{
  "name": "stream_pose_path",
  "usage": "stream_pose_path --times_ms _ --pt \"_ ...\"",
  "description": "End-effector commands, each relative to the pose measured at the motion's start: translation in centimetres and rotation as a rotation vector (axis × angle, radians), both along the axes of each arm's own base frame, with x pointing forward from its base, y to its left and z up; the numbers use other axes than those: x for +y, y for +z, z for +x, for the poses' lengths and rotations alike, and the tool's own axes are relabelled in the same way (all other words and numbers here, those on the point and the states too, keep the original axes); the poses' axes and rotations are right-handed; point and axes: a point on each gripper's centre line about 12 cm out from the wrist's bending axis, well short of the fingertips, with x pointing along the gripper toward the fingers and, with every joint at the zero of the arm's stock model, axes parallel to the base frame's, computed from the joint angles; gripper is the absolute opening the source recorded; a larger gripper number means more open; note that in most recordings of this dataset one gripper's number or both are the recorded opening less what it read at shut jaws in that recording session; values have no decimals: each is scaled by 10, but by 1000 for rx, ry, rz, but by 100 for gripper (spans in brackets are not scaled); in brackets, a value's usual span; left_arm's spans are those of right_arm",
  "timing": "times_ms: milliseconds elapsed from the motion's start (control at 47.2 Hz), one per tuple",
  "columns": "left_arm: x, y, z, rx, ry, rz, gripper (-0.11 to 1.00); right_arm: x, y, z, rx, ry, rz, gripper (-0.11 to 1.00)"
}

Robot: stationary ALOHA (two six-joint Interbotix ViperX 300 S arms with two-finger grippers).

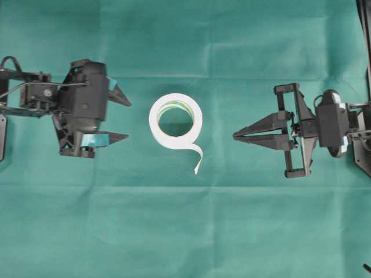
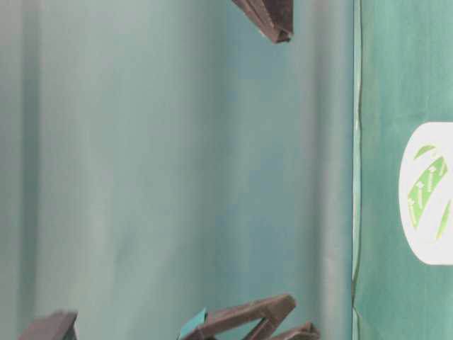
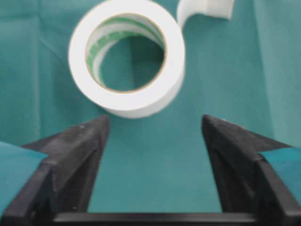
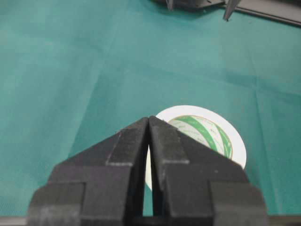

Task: Peel off the duct tape with your right arm.

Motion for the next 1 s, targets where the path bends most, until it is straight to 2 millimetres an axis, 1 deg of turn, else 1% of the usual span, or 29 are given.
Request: stream_pose_path --times_ms 0,275,445,614,762,974 --pt "-1 12 -6 -83 1 1 74 -1 4 -1 -17 -5 0 -10" --pt "-1 7 -30 -207 6 3 74 -2 -4 -12 5 -5 0 -10" --pt "-1 3 -45 -251 17 -11 74 -2 -5 -25 2 -6 1 -10" --pt "-2 -7 -60 -266 22 -18 74 -3 -4 -44 -8 -8 0 -10" --pt "-2 -15 -73 -283 22 -17 74 -3 1 -58 -43 -8 0 -10" --pt "-4 -19 -93 -320 22 -19 74 -5 2 -83 -101 -15 1 -10"
